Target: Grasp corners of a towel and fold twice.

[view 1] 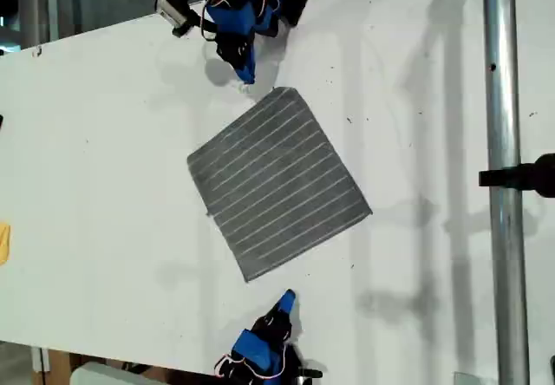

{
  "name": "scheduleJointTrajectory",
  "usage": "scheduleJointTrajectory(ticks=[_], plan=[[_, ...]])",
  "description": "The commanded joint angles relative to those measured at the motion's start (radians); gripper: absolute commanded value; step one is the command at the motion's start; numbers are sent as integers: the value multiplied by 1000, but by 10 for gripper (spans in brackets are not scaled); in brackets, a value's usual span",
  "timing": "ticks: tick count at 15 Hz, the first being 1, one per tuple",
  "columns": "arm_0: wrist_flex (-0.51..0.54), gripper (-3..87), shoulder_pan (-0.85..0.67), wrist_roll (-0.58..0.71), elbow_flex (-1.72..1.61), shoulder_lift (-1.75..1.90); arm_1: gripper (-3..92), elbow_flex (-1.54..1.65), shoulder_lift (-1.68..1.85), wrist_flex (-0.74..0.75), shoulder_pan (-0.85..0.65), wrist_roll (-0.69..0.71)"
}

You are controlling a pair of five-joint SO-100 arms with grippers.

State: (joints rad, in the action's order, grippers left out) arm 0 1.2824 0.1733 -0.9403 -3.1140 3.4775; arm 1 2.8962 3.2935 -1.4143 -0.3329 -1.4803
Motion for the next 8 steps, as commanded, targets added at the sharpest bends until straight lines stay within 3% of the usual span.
scheduleJointTrajectory(ticks=[1,8], plan=[[2,-28,-196,-877,-6,0,-3,-37,-5,21,83,115],[3,-28,-199,-910,-6,0,-3,-41,-5,25,97,110]])
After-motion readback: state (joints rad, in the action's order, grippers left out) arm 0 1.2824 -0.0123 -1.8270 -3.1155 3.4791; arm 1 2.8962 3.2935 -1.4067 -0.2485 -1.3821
